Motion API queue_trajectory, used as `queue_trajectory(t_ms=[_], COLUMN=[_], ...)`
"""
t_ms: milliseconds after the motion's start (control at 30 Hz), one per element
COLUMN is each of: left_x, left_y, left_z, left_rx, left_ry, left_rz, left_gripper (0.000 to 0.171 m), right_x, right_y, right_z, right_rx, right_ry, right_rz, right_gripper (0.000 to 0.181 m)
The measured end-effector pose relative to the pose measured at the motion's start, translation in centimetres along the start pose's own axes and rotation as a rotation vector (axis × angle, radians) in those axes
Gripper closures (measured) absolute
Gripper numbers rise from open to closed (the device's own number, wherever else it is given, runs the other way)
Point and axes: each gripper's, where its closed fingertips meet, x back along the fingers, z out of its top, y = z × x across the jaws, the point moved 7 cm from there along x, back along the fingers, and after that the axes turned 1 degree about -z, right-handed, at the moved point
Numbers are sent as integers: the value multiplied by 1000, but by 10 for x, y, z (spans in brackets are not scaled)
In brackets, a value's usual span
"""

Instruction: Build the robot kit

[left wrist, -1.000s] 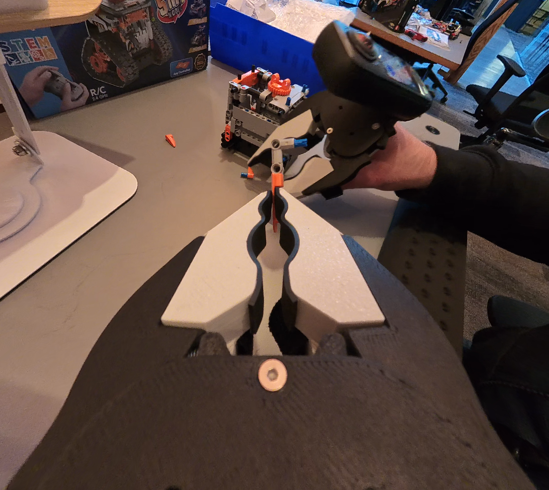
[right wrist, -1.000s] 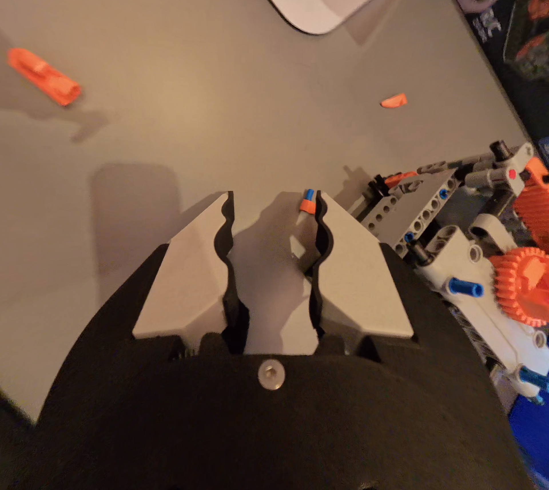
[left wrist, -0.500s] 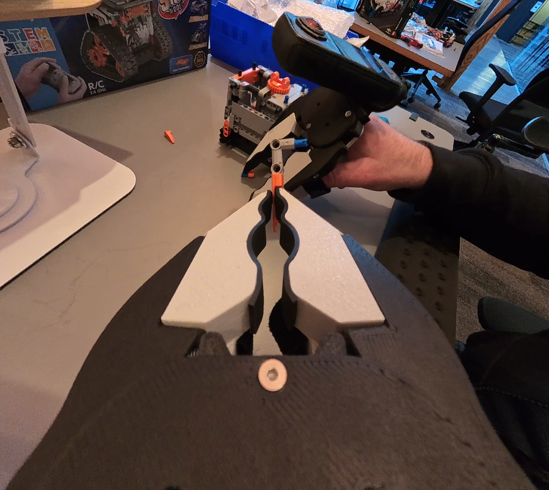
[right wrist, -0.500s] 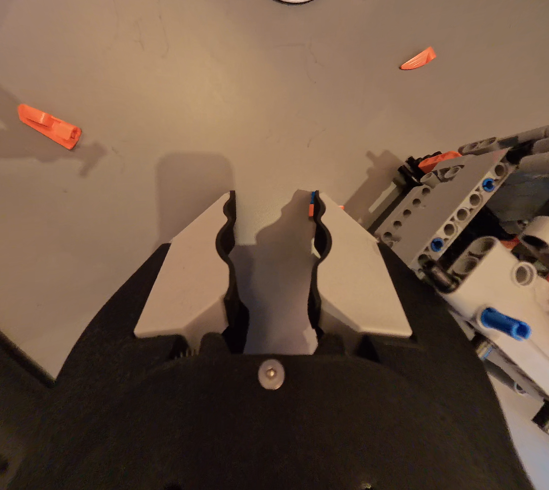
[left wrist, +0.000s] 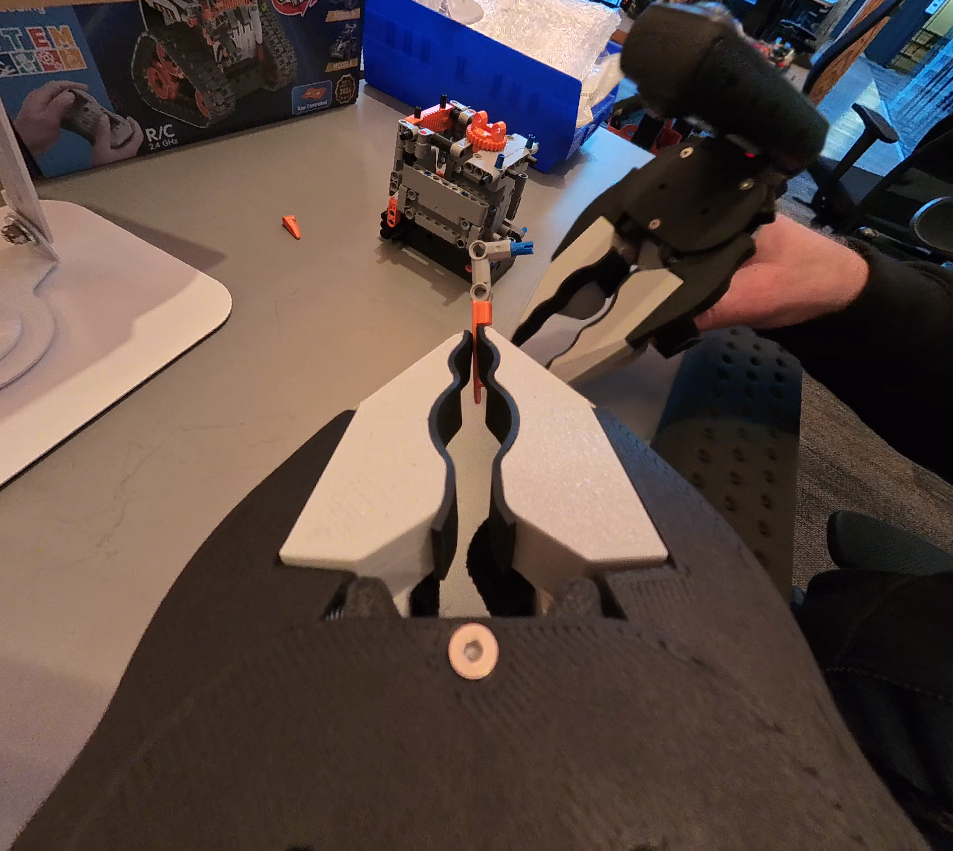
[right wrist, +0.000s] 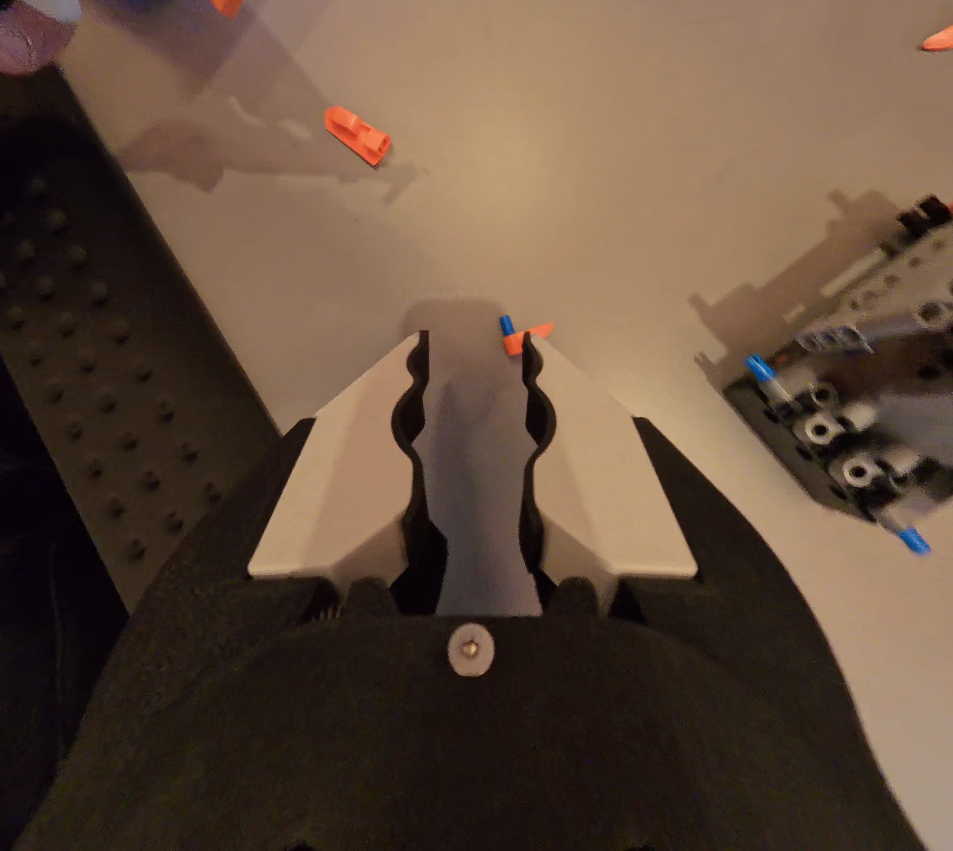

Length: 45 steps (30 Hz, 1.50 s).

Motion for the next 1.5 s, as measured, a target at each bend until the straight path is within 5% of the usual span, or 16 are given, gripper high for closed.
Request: queue_trajectory(t_ms=[433,733,1233,1500], left_x=[-8,-16,-46,-38], left_y=[-1,0,7,1], left_z=[-7,-13,-43,-28], left_rx=[10,20,8,87], left_ry=[-44,-89,-335,-183], left_rz=[-7,-21,-30,-76], left_gripper=[171,171,171,171], right_x=[-17,-17,-9,-7], right_y=[15,7,-7,-5], right_z=[-10,-12,-24,-25], right_rx=[-198,-105,-9,-8], right_ry=[57,57,59,90], right_rz=[1,20,100,105], right_gripper=[170,172,175,181])
